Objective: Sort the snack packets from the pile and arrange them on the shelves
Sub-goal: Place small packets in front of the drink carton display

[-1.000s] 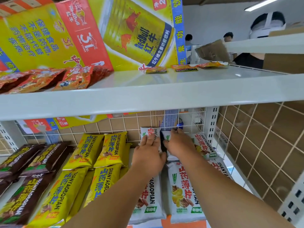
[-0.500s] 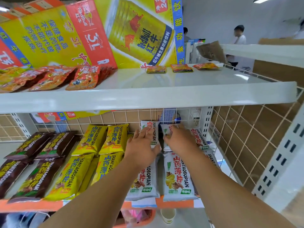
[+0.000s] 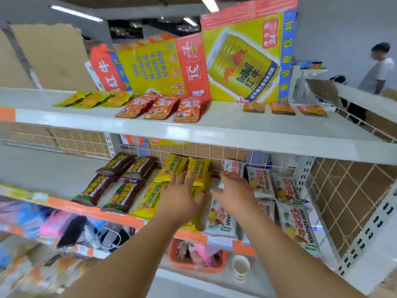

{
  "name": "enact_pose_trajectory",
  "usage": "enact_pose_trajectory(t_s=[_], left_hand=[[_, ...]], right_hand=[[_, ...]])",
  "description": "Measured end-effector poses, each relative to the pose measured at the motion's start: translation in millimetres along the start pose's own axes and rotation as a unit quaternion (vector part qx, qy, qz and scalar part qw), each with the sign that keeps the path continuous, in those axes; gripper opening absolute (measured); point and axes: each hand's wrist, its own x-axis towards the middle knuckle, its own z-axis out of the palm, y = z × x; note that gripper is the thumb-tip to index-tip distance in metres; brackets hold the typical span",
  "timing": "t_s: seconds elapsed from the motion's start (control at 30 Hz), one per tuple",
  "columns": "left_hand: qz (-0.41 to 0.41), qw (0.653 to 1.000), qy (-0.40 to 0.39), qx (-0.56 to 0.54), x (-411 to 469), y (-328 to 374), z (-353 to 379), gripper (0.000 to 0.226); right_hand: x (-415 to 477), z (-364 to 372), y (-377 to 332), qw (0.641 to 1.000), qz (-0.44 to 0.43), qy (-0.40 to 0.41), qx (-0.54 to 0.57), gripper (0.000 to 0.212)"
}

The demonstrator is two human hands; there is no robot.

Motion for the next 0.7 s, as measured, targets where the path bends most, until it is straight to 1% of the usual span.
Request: enact_pose_trajectory(t_s=[0.2,0.3,0.43,0.53,0.6,0.7], left_hand=[[-0.045,0.998,0.053,0.013,-56.0,-85.4,-70.8,0.083],[-0.064,0.994,0.081,0.038,-92.6,-141.4,-116.5,0.081],[-0.117,0.984,0.114,0.069,-144.2,-222.1,-184.5,0.076],[-0.164,0.971,0.144,0.097,-188.3,-282.2,-232.1,0.082],[-0.190,0.961,0.162,0.118,-217.0,-317.1,-262.6,0.084],[-0.222,0.948,0.178,0.139,-250.7,-361.9,-304.6,0.071]], right_hand=[[-34.5,-4.8,-119.5,0.996,-0.084,0.038,0.022,0.070],[-56.9,-2.9,-194.2,0.990,-0.122,0.041,0.054,0.069],[-83.4,-1.5,-300.4,0.976,-0.197,0.042,0.081,0.062],[-103.8,-2.6,-377.4,0.960,-0.254,0.042,0.109,0.068],[-119.7,-5.3,-424.7,0.948,-0.290,0.036,0.124,0.067],[-137.1,-10.2,-484.6,0.937,-0.314,0.033,0.151,0.070]])
